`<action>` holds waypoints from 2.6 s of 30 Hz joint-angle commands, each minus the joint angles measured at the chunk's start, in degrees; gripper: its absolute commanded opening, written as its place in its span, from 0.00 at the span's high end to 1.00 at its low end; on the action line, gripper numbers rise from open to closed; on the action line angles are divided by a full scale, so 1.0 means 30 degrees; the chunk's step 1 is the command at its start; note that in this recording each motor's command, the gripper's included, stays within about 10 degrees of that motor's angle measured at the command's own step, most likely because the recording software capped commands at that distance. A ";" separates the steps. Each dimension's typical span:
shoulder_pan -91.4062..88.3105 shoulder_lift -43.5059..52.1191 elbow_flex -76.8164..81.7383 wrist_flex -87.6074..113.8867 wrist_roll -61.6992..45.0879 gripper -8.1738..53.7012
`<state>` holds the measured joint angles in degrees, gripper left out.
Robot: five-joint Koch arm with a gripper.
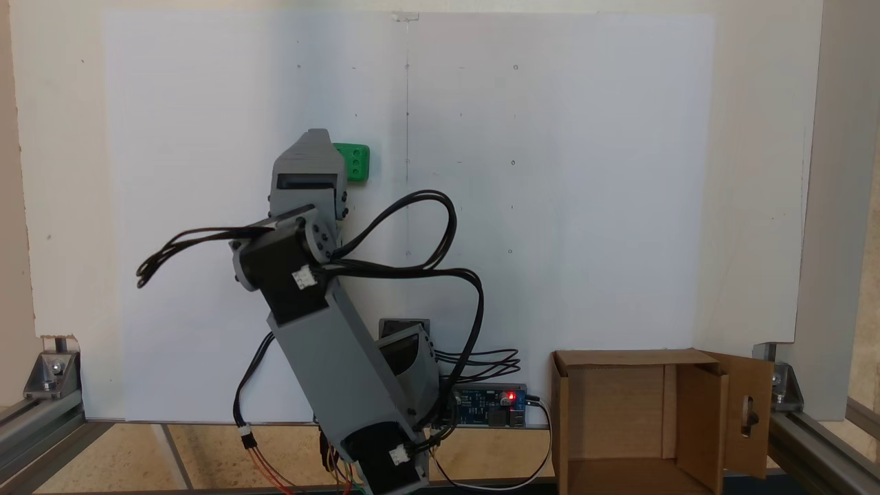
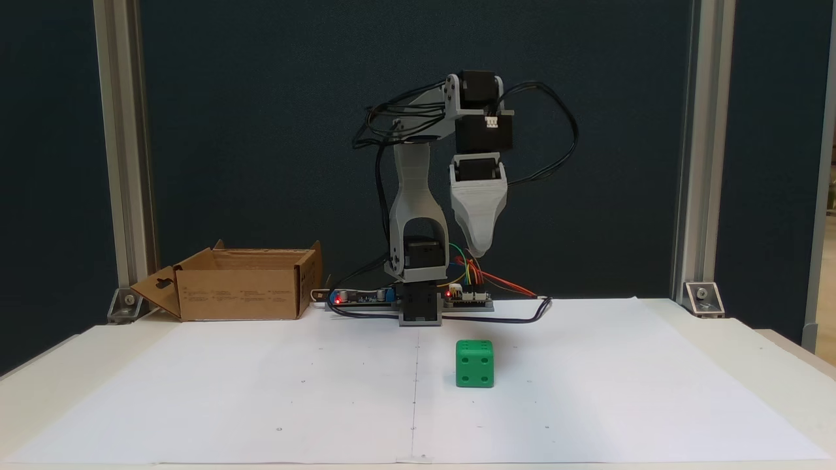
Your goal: Grasp a green dice and put it in the bin.
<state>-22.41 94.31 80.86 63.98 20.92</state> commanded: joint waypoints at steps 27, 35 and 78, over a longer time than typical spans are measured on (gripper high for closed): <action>-0.0293 -0.0908 0.3896 -0.3604 0.3428 0.17; -0.0293 -0.0937 0.4189 -0.3984 0.3516 0.17; 0.0381 -0.3516 0.5186 -0.5625 0.2432 0.17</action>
<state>-21.80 83.58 97.03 47.72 28.04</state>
